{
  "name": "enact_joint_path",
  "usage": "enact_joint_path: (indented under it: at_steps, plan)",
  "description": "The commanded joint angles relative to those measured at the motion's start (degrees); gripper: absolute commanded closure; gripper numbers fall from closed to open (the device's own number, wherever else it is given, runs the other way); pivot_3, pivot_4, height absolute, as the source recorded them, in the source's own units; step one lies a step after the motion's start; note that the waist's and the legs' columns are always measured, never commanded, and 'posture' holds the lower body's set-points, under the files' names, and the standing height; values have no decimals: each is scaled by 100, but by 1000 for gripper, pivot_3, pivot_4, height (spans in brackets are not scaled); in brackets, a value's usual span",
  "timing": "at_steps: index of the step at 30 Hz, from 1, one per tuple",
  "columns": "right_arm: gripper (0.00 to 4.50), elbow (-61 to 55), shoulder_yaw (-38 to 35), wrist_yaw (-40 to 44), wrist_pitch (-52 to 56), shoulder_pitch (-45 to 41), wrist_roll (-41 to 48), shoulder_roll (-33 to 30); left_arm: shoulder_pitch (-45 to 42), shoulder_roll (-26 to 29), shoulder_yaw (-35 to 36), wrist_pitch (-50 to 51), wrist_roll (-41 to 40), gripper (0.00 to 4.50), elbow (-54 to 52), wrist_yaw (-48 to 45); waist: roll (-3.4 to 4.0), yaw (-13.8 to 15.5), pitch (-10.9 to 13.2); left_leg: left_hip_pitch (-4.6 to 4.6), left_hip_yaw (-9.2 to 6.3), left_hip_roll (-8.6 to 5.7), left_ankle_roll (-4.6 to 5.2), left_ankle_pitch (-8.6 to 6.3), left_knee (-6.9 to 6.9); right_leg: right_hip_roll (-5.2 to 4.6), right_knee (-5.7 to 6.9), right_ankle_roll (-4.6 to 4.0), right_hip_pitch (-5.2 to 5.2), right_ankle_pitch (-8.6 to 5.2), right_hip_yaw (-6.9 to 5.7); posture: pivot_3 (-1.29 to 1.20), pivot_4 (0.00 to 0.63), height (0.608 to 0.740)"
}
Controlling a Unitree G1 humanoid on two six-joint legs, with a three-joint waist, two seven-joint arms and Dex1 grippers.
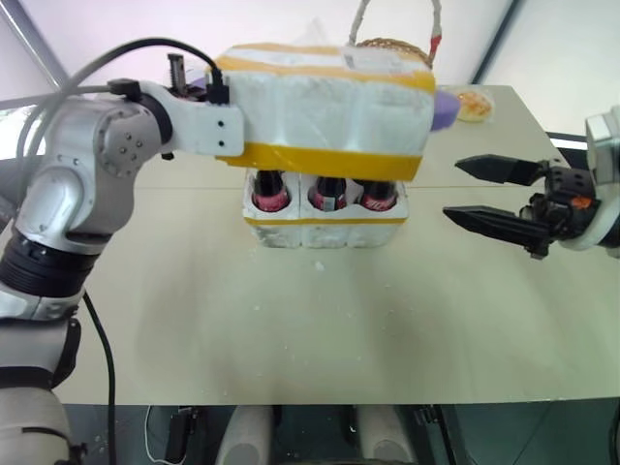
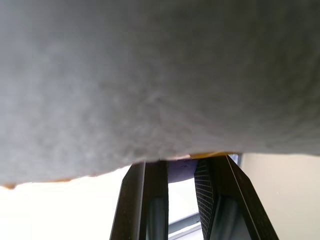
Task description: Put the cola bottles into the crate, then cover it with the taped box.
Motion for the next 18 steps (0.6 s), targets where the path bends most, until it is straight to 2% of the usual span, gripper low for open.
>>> enact_joint_path:
  at_steps: [1, 7, 8, 9, 14, 15, 18]
  plan:
    - [0, -97, -75, 3, -166, -88, 42, 40, 23, -114, 143, 119, 61, 4044, -447, -114, 0, -3, 0, 0, 0, 0, 0, 0, 0, 0, 0, 0, 0, 0, 0, 0, 150, 737]
    - [0, -30, 20, 46, -276, -118, -7, 57, 116, -106, 285, 176, 26, 4044, -704, -327, 0, 0, 0, 0, -1, 0, 0, 0, 0, 0, 0, 0, 0, 0, 0, 0, 150, 737]
    - [0, -17, 38, 51, -292, -127, -13, 61, 148, -103, 318, 204, 2, 3251, -736, -361, 0, 0, 0, 0, -2, 0, 0, 0, 0, 0, 0, 0, 0, 0, 0, 0, 150, 737]
    - [0, -4, 55, 56, -309, -134, -19, 66, 172, -94, 335, 211, -4, 2887, -761, -392, 0, -2, 0, 0, -2, 0, 0, 0, 0, 1, 0, 0, 0, 0, 0, 0, 150, 737]
    - [0, 104, 164, 92, -372, -235, -60, 88, 218, -22, 385, 166, 46, 227, -852, -489, 0, 0, 0, 0, -2, 0, 0, 0, 2, 0, 0, 0, 1, 0, 0, 0, 150, 737]
    - [0, 126, 180, 105, -380, -255, -68, 93, 245, 3, 399, 167, 36, 53, -883, -530, 0, -1, 0, 0, -2, 0, 0, 0, 2, 1, 0, 0, 1, 0, 0, 0, 150, 737]
    - [0, 180, 250, 121, -413, -310, -103, 120, 382, 95, 531, 241, -59, 53, -1044, -702, 0, -13, 0, 1, -2, 0, 0, 0, 1, 1, 0, 0, 1, 0, 0, 0, 150, 737]
